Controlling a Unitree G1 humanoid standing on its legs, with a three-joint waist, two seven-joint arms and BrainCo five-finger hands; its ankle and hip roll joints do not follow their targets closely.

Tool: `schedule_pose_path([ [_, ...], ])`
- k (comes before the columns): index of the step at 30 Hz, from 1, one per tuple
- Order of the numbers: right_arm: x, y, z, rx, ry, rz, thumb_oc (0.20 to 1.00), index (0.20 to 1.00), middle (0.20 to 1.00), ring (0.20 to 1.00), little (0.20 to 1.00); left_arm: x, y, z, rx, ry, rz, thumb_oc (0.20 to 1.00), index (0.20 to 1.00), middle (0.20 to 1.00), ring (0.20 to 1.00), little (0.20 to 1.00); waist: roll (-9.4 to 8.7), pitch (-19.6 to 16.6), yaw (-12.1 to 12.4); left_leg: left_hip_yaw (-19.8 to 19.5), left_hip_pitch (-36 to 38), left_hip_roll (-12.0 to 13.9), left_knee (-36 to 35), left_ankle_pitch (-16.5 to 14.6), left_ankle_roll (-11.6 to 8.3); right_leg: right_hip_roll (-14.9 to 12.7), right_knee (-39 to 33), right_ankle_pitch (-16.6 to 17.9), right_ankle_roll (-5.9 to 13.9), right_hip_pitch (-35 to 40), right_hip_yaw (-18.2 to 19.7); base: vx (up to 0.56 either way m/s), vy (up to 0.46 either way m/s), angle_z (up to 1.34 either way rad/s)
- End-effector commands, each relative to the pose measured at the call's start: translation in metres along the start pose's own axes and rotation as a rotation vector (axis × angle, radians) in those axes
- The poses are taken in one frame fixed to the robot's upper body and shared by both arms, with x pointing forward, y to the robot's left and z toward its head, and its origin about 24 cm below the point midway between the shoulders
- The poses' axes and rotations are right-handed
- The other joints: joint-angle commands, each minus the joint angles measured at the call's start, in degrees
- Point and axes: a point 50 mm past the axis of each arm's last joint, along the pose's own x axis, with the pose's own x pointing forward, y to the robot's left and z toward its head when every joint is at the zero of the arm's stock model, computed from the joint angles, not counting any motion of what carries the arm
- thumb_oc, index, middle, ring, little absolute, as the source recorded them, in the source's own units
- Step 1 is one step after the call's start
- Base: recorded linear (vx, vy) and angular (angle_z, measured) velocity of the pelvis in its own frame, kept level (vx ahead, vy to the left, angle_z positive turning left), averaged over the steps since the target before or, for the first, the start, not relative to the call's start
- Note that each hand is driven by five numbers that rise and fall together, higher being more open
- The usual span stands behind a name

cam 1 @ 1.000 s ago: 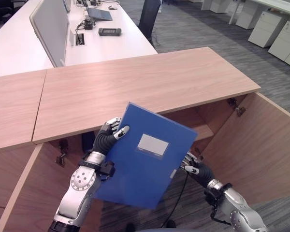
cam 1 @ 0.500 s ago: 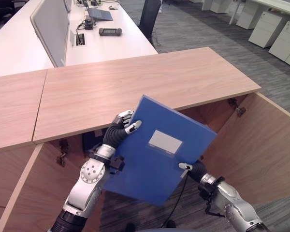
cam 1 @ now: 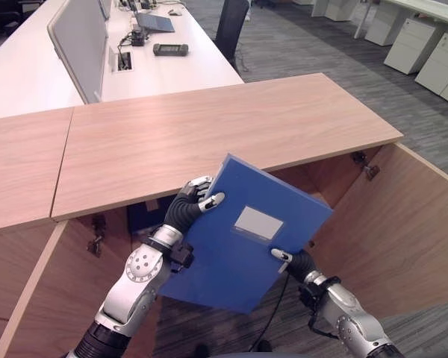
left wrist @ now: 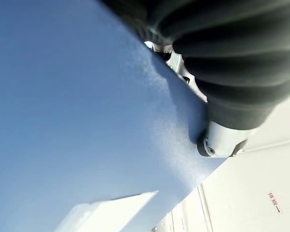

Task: Put the empty folder in the office cabinet

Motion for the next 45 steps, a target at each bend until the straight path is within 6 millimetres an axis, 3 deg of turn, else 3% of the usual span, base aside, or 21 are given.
schedule_pose_path([
  [1, 0.017, 0.028, 0.014, 0.158, -0.154, 0.071, 0.200, 0.200, 0.200, 0.200, 0.200, 0.013, -0.024, 0.011, -0.156, -0.095, -0.127, 0.200, 0.200, 0.200, 0.200, 0.200, -1.77, -1.5, 0.2, -0.8, -0.2, 0.0, 0.1, -4.2, -1.07, 0.2, 0.4, -2.0, 2.82, 0.8, -1.7, 0.00, 0.000, 0.00],
  [9, -0.003, 0.020, -0.026, 0.475, -0.081, -0.030, 0.200, 0.200, 0.200, 0.200, 0.200, 0.000, -0.024, -0.018, -0.199, 0.093, -0.175, 0.209, 0.209, 0.209, 0.209, 0.209, -1.27, -1.2, -0.6, -0.4, -0.2, 0.0, 0.1, -4.2, -1.34, 0.4, 0.4, -1.8, 2.91, 0.7, -1.6, 0.00, 0.000, 0.00],
  [10, -0.007, 0.020, -0.032, 0.541, -0.077, -0.047, 0.200, 0.200, 0.200, 0.200, 0.200, -0.002, -0.024, -0.024, -0.202, 0.130, -0.186, 0.360, 0.360, 0.360, 0.360, 0.360, -1.21, -1.2, -0.7, -0.3, -0.1, 0.0, 0.1, -4.1, -1.38, 0.4, 0.4, -1.8, 2.94, 0.8, -1.5, 0.00, 0.000, 0.00],
  [12, -0.009, 0.019, -0.039, 0.606, -0.076, -0.072, 0.200, 0.200, 0.200, 0.200, 0.200, -0.003, -0.024, -0.027, -0.199, 0.154, -0.197, 0.445, 0.445, 0.445, 0.445, 0.445, -1.12, -1.2, -0.8, -0.3, -0.1, 0.0, 0.1, -4.1, -1.44, 0.5, 0.4, -1.8, 2.98, 0.7, -1.5, 0.00, 0.000, 0.00],
  [13, -0.011, 0.018, -0.046, 0.661, -0.069, -0.103, 0.200, 0.200, 0.200, 0.200, 0.200, -0.004, -0.024, -0.030, -0.216, 0.177, -0.204, 1.000, 1.000, 1.000, 1.000, 1.000, -1.08, -1.2, -0.9, -0.3, -0.1, 0.0, 0.1, -4.1, -1.49, 0.5, 0.4, -1.8, 2.99, 0.7, -1.5, 0.00, 0.000, 0.00],
  [14, -0.015, 0.017, -0.060, 0.750, -0.039, -0.159, 0.200, 0.200, 0.200, 0.200, 0.200, -0.005, -0.027, -0.041, -0.247, 0.250, -0.234, 1.000, 1.000, 1.000, 1.000, 1.000, -0.89, -1.3, -1.2, -0.1, 0.0, 0.1, 0.1, -4.1, -1.62, 0.5, 0.4, -1.7, 3.01, 0.7, -1.5, 0.00, 0.000, 0.00],
  [19, -0.031, 0.002, -0.084, 0.916, -0.047, -0.353, 0.200, 0.200, 0.200, 0.200, 0.200, -0.019, -0.021, -0.053, -0.233, 0.358, -0.257, 1.000, 1.000, 1.000, 1.000, 1.000, -0.53, -1.2, -1.6, 0.1, 0.2, 0.2, 0.1, -4.1, -1.89, 0.7, 0.5, -1.8, 3.09, 0.8, -1.5, 0.00, -0.003, -0.01],
  [24, -0.053, -0.022, -0.110, 0.938, 0.011, -0.590, 0.200, 0.200, 0.200, 0.200, 0.200, -0.027, -0.011, -0.061, -0.196, 0.422, -0.234, 1.000, 1.000, 1.000, 1.000, 1.000, -0.12, -1.1, -2.0, 0.4, 0.4, 0.3, 0.1, -4.2, -1.96, 0.9, 0.5, -1.9, 3.08, 0.9, -1.2, 0.00, 0.000, 0.00],
  [30, -0.064, -0.028, -0.127, 0.925, 0.110, -0.676, 0.200, 0.200, 0.200, 0.200, 0.200, -0.031, -0.010, -0.065, -0.226, 0.432, -0.196, 1.000, 1.000, 1.000, 1.000, 1.000, 0.12, -1.0, -2.2, 0.6, 0.7, 0.6, 0.1, -4.2, -2.07, 1.1, 0.6, -2.1, 2.89, 1.0, -1.1, 0.00, -0.010, -0.02],
  [35, -0.061, -0.029, -0.126, 0.913, 0.127, -0.675, 0.200, 0.200, 0.200, 0.200, 0.200, -0.043, -0.006, -0.076, -0.267, 0.482, -0.119, 1.000, 1.000, 1.000, 1.000, 1.000, 0.47, -0.8, -1.9, 0.4, 0.7, 0.9, 0.1, -3.9, -2.22, 1.4, 0.6, -2.4, 2.59, 1.1, -1.0, 0.00, -0.035, -0.03],
  [39, -0.055, -0.044, -0.107, 0.861, 0.053, -0.690, 0.200, 0.200, 0.200, 0.200, 0.200, -0.060, 0.002, -0.096, -0.382, 0.529, 0.049, 1.000, 1.000, 1.000, 1.000, 1.000, 0.70, -0.6, -1.8, 0.0, 0.4, 1.5, 0.1, -3.3, -2.57, 1.9, 0.7, -2.9, 2.15, 0.9, -1.4, 0.01, -0.060, 0.02],
  [45, -0.054, -0.058, -0.089, 0.815, -0.015, -0.687, 0.200, 0.200, 0.200, 0.200, 0.200, -0.083, 0.015, -0.110, -0.391, 0.593, 0.175, 1.000, 1.000, 1.000, 1.000, 1.000, 1.05, -0.7, -1.6, -0.6, 0.1, 2.5, 0.1, -2.5, -3.25, 2.7, 1.1, -3.5, 1.45, 0.5, -1.8, 0.01, -0.053, 0.09],
])
